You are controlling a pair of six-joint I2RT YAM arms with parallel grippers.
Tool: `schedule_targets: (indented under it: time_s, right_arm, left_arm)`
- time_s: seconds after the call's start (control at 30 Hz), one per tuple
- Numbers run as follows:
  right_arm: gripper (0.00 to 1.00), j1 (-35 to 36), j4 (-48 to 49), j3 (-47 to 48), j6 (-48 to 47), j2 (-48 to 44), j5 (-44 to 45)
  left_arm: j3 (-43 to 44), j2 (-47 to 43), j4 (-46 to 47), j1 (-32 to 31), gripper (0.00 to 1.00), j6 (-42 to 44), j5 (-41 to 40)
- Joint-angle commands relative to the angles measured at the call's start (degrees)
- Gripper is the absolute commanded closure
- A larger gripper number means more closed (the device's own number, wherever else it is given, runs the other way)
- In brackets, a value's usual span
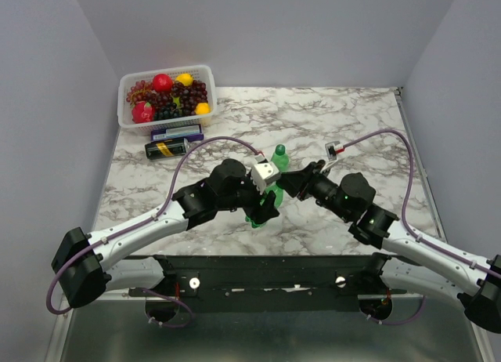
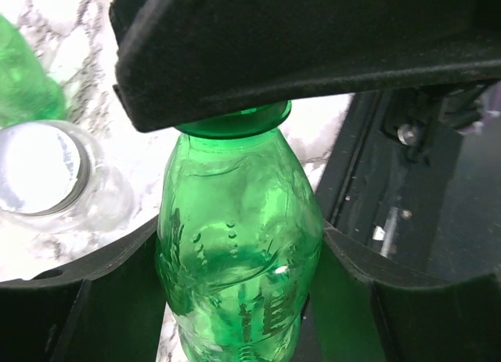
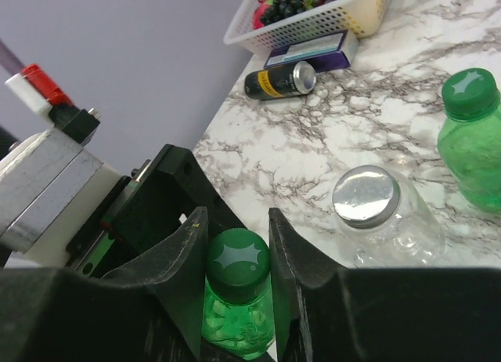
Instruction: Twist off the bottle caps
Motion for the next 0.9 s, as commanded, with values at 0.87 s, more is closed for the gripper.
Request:
schedule_targets:
  time_s: [0.87]
  right_arm:
    - [0.99,-1.18,15.00,-7.35,-13.91,-11.24,-32.09]
  left_arm:
    - [-1.27,-0.61,28.49,4.37,0.89,-15.74,54.60]
